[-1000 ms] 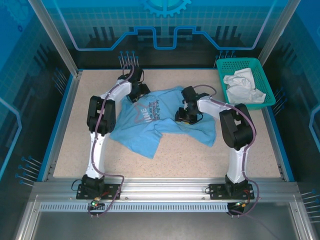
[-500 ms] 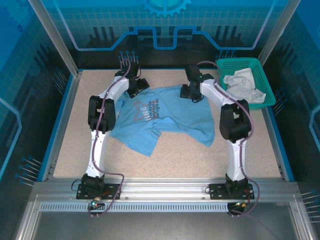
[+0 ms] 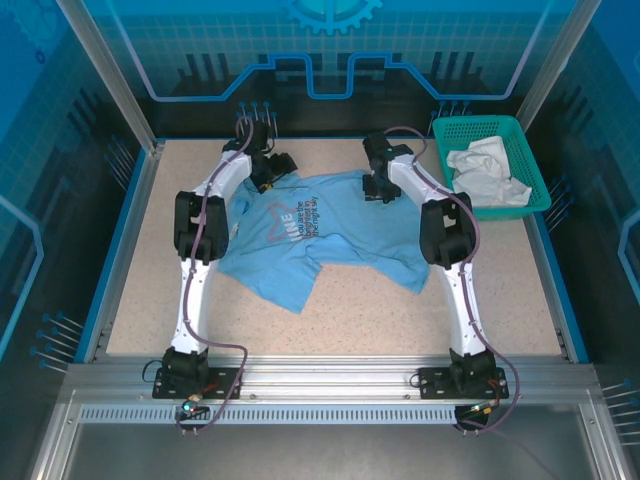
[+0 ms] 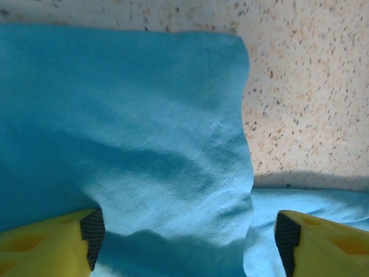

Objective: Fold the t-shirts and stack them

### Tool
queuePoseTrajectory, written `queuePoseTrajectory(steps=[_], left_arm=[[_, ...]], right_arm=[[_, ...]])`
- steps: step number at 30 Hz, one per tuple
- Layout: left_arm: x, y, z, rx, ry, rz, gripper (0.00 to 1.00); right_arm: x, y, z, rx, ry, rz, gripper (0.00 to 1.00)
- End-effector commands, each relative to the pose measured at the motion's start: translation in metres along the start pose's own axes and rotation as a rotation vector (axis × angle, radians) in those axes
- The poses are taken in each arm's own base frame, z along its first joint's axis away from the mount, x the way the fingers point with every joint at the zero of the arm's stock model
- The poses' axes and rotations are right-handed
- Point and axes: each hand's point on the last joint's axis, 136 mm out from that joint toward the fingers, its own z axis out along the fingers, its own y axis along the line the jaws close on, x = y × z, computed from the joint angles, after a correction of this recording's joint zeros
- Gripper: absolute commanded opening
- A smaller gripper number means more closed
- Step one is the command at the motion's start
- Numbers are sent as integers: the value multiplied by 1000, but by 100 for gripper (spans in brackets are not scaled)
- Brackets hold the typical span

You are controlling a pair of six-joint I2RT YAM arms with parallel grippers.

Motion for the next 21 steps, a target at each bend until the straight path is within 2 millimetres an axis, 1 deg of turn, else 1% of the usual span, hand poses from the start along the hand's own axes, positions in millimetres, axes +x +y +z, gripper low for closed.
queuePoseTrajectory(steps=[1,5,6,9,13,15,19,21], left_arm=[[2,-8,3,42,33,19,77],[8,-5,12,32,50,20,69],[8,-4,14,26,53,20,65],[6,1,15,7,45,18,44],[3,-1,14,8,31,24,29],[2,-3,13,10,23,26,24],[-2,-4,10,9,11,31,17],[-4,-6,7,0,-2,55,15]], right_arm=[[9,-9,9,42,43,-20,27],[9,-11,11,46,47,-26,16],[9,-12,11,50,47,-23,14],[6,-12,4,44,33,-23,13],[0,-11,-3,37,17,-36,10],[-2,-12,-7,38,8,-42,7],[-7,-18,-13,47,-6,-34,0],[-9,-20,-16,45,-11,-26,0]])
